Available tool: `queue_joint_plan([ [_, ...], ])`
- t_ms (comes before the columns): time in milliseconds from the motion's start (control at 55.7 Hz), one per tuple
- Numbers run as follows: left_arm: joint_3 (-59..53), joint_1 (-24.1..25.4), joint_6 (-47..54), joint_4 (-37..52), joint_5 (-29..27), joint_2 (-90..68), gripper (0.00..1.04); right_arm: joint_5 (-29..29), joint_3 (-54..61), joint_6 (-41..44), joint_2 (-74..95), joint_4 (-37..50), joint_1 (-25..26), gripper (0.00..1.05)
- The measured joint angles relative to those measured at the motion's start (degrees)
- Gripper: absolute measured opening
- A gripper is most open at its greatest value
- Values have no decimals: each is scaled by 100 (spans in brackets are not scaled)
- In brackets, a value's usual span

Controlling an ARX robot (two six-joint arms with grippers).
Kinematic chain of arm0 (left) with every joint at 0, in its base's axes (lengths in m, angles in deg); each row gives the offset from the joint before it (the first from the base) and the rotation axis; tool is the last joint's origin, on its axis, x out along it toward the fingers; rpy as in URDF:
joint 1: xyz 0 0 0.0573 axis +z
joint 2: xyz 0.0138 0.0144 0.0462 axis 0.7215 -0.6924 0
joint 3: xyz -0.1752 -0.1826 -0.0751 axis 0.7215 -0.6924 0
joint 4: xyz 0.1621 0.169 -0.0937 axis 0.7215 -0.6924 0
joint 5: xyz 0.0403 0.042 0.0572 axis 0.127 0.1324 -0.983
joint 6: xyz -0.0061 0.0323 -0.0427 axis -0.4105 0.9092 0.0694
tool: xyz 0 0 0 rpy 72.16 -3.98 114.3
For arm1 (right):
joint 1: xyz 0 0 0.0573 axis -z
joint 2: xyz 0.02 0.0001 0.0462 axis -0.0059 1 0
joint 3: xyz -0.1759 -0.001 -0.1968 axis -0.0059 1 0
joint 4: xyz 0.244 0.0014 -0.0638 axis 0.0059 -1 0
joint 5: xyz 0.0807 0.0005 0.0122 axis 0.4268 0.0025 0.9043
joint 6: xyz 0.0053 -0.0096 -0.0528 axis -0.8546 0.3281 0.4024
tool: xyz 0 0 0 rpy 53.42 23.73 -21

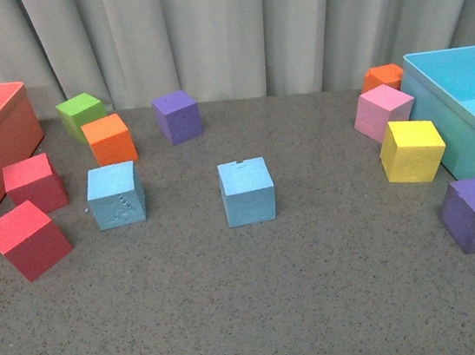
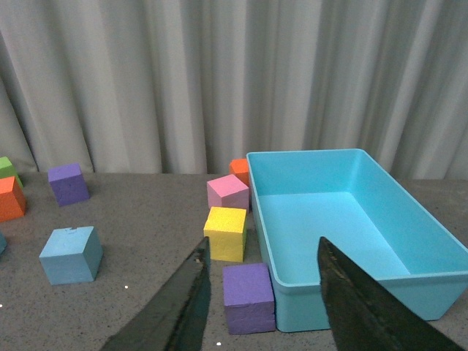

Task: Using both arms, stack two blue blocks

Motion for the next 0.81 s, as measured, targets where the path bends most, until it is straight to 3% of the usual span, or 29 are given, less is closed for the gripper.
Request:
queue_joint_plan([
  [90, 11, -4, -4, -24, -39, -20, 98, 0, 0, 0, -2, 0, 0, 62],
  [161, 365, -103, -221, -761, -544, -903, 98, 0, 0, 0, 0, 0, 0, 78],
  [251, 629, -306, -404, 197, -726, -2656, 98, 0, 0, -2, -2, 0, 0, 96],
  [449, 2181, -758, -807, 2192, -544, -6612, 98, 0, 0, -4, -4, 0, 0, 95],
  [628, 3834, -1047, -824, 2059, -573, -9213, 98, 0, 0, -2, -4, 0, 0, 95],
  [807, 5451, -1113, -850, 1139, -627, -10686, 98, -2, 0, -2, -4, 0, 0, 95],
])
